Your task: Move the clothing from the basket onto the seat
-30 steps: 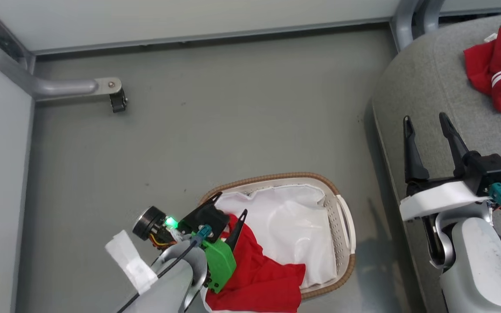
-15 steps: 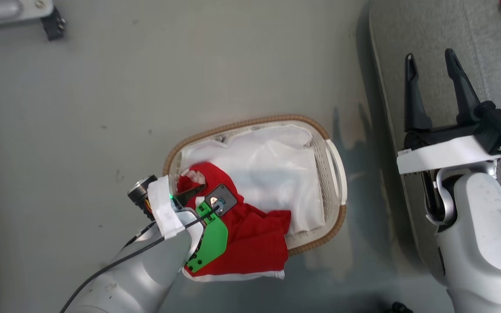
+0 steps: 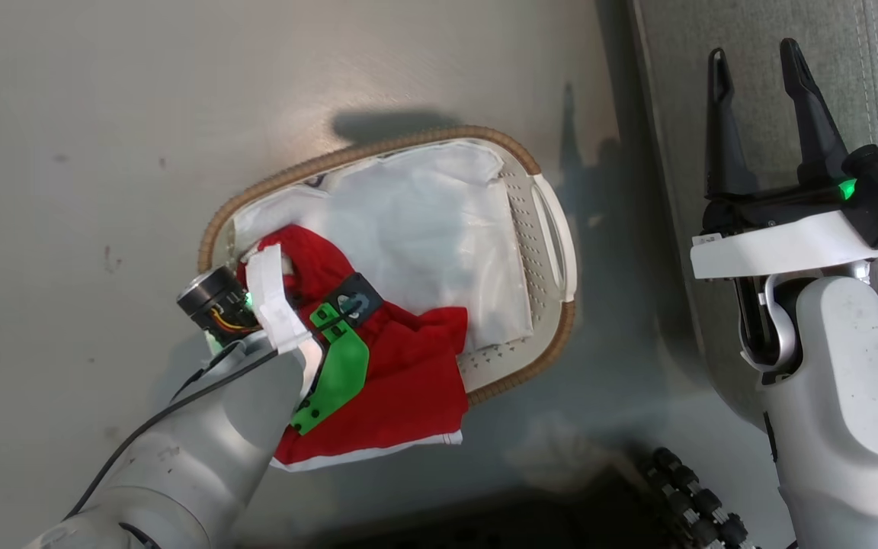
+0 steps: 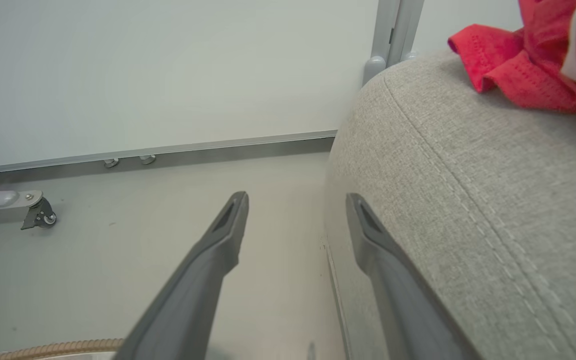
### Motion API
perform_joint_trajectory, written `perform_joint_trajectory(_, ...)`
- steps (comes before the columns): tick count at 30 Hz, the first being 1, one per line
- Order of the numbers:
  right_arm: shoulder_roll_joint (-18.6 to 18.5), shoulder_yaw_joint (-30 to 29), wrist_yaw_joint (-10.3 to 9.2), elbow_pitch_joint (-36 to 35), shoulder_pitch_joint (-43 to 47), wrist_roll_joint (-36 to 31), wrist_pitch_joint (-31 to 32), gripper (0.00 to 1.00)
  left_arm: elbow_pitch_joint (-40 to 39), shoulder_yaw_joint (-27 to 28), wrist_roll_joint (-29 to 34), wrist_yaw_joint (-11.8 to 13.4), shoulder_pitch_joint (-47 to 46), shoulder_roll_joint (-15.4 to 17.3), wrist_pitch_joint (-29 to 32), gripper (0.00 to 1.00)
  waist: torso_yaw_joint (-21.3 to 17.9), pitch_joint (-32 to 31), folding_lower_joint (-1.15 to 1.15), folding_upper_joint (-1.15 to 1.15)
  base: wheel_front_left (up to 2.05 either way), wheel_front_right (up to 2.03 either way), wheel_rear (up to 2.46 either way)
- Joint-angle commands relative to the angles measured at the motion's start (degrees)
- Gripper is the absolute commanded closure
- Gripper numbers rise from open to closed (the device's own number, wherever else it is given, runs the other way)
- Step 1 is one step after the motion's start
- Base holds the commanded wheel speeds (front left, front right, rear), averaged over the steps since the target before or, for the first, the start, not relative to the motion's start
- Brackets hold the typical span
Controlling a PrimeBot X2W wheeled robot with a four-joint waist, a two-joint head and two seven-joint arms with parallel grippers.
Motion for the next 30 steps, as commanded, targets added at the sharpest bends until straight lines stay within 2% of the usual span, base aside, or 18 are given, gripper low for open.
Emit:
perform_joint_trajectory(1, -0.13, 0.13, -0.08, -0.34, -0.86, 0.3, -0.28, 0.0, 0.5, -0.45, -0.69, -0.11, -0.87, 0.73, 1.17, 0.0, -2.19, 2.68, -0.01, 0.55, 0.0, 0.0, 0.0)
perform_joint_trajectory(5, -0.14, 0.49, -0.08, -0.05, -0.7, 0.48, -0.28, 0.0, 1.03, -1.49, -2.39, -0.11, -0.67, 0.73, 3.69, 0.0, -2.13, 2.81, -0.01, 0.55, 0.0, 0.0, 0.0)
perform_joint_trajectory(6, -0.14, 0.64, -0.08, 0.05, -0.63, 0.52, -0.28, 0.0, 1.04, -1.91, -2.88, -0.11, -0.38, 0.76, 4.21, 0.06, -2.07, 2.71, -0.01, 0.55, 0.0, 0.0, 0.0)
perform_joint_trajectory(7, -0.14, 0.74, -0.08, 0.15, -0.59, 0.56, -0.28, 0.0, 1.03, -2.22, -3.25, -0.11, -0.15, 0.79, 4.5, 0.24, -2.02, 2.6, -0.01, 0.55, 0.0, 0.0, 0.0)
perform_joint_trajectory(8, -0.14, 0.93, -0.08, 0.24, -0.52, 0.56, -0.28, 0.0, 1.03, -2.52, -3.77, -0.11, 0.14, 0.85, 4.91, 0.59, -1.95, 2.43, -0.01, 0.55, 0.0, 0.0, 0.0)
perform_joint_trajectory(9, -0.14, 1.03, -0.08, 0.32, -0.47, 0.53, -0.28, 0.0, 0.93, -2.85, -4.05, -0.11, 0.42, 0.88, 5.06, 0.73, -1.89, 2.26, -0.01, 0.55, 0.0, 0.0, 0.0)
perform_joint_trajectory(10, -0.15, 1.17, -0.08, 0.41, -0.44, 0.52, -0.28, 0.0, 0.71, -3.23, -4.48, -0.11, 0.74, 0.87, 5.35, 1.0, -1.83, 2.04, -0.01, 0.55, 0.0, 0.0, 0.0)
perform_joint_trajectory(17, -0.16, 1.55, -0.08, 0.89, -0.17, -0.15, -0.28, 0.0, -2.1, -5.39, -8.19, -0.11, 1.68, 1.66, 3.88, 1.0, -1.24, 0.31, -0.01, 0.55, 0.0, 0.0, 0.0)
perform_joint_trajectory(30, -0.17, 0.11, -0.08, 3.11, 2.63, -2.03, -0.28, 0.0, -6.0, -2.95, -15.64, -0.11, 2.97, 2.58, -9.12, 1.0, 1.32, -7.54, -0.01, 0.55, 0.0, 0.0, 0.0)
